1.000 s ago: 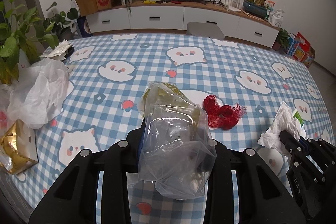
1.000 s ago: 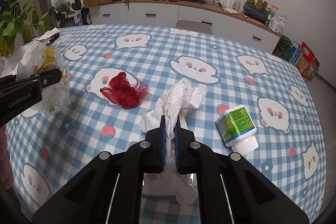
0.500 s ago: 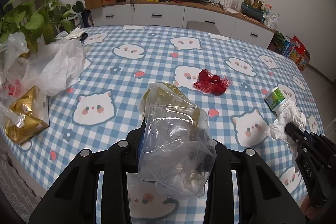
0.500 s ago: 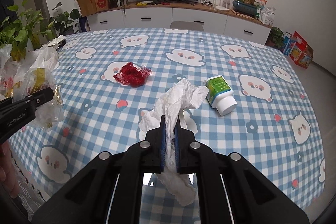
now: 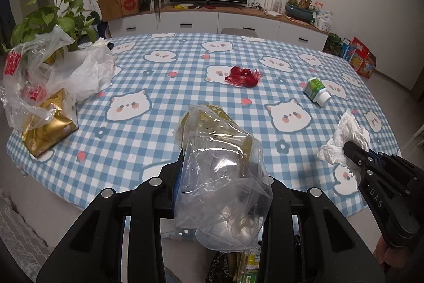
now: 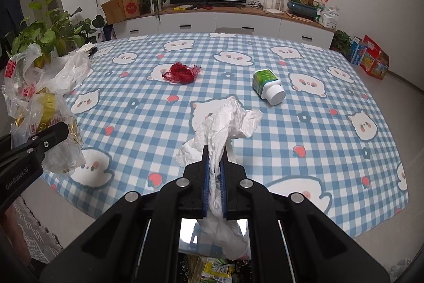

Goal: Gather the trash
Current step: 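Carry the clear plastic bag and white tissue over the trash bin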

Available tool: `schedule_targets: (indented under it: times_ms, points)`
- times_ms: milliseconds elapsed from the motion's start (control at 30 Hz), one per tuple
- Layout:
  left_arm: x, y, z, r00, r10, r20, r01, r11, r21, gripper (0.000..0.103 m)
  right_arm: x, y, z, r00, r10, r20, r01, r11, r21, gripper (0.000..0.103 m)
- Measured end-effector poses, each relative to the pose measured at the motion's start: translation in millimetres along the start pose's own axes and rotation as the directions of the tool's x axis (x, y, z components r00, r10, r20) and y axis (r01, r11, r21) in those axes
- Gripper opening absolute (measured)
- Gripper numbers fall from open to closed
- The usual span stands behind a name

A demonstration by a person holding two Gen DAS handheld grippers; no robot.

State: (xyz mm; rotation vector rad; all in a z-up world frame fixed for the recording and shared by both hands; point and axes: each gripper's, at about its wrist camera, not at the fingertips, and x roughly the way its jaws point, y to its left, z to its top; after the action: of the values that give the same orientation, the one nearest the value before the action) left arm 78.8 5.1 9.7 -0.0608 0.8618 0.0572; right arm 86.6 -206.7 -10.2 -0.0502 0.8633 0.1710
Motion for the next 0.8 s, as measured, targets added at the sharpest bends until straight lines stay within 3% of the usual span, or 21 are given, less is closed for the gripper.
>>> schedule_targets:
  times_ms: [567,800]
  points:
    - [-69,-5,-81,0.996,-0.084,0.019,0.085,0.996,-0.002,0.033,-57,11,-62,1.0,-0.003,0.015,0.003,1.0,-0.012,0.006]
    - [-70,2,-113,0.997,-0.075,-0.012,0.075,0.997,-0.009,0.033,-65,11,-88,1.0,-0.012,-0.006,0.012,1.0,-0.016,0.006]
